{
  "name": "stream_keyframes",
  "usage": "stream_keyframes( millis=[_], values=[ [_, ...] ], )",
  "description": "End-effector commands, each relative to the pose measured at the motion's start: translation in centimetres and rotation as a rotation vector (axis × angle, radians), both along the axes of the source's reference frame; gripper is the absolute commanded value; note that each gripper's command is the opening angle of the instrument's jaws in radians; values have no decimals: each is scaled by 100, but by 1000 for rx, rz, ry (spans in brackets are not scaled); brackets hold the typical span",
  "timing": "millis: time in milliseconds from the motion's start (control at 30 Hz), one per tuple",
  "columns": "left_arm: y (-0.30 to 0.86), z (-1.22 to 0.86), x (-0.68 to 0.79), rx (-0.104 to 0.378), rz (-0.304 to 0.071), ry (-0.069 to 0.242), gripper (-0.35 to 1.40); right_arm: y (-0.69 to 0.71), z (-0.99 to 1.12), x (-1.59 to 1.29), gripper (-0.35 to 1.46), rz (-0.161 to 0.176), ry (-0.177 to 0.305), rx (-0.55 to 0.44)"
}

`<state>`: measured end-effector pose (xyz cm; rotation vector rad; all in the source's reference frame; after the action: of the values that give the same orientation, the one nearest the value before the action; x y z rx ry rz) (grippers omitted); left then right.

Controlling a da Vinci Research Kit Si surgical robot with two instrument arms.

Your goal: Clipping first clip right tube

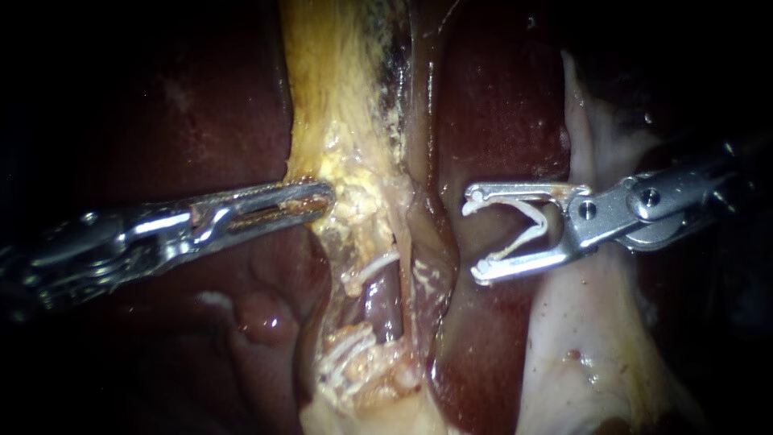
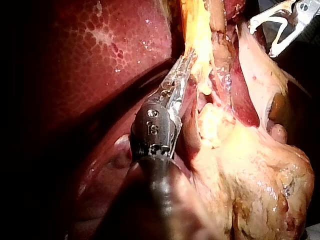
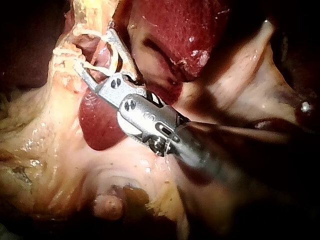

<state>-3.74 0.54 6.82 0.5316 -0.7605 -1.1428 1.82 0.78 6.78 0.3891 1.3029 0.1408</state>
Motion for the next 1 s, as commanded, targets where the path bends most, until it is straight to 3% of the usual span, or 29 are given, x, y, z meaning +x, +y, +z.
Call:
stream_keyframes(
  millis=[33, 133, 233, 400, 567, 700, 833, 1000],
  values=[
    [1, -3, 2, 1, 0, 0, -35, -2, 1, 1, 60, -9, 7, 9],
    [7, -19, 9, 10, 4, -5, -35, -15, 9, 7, 60, -16, 5, 86],
    [19, -43, 19, 4, -17, -10, -35, -33, 22, 19, 60, -29, 1, 185],
    [37, -87, 36, -21, -59, -38, -35, -69, 61, 51, 60, -54, -12, 306],
    [41, -123, 45, -46, -65, -49, -35, -92, 104, 74, 60, -72, -35, 343],
    [40, -149, 44, -59, -70, -58, -35, -95, 124, 79, 60, -75, -47, 345],
    [37, -165, 42, -69, -73, -61, -35, -90, 127, 79, 60, -74, -47, 346],
    [35, -172, 41, -74, -74, -61, -35, -90, 130, 89, 60, -81, -45, 349]
  ],
)
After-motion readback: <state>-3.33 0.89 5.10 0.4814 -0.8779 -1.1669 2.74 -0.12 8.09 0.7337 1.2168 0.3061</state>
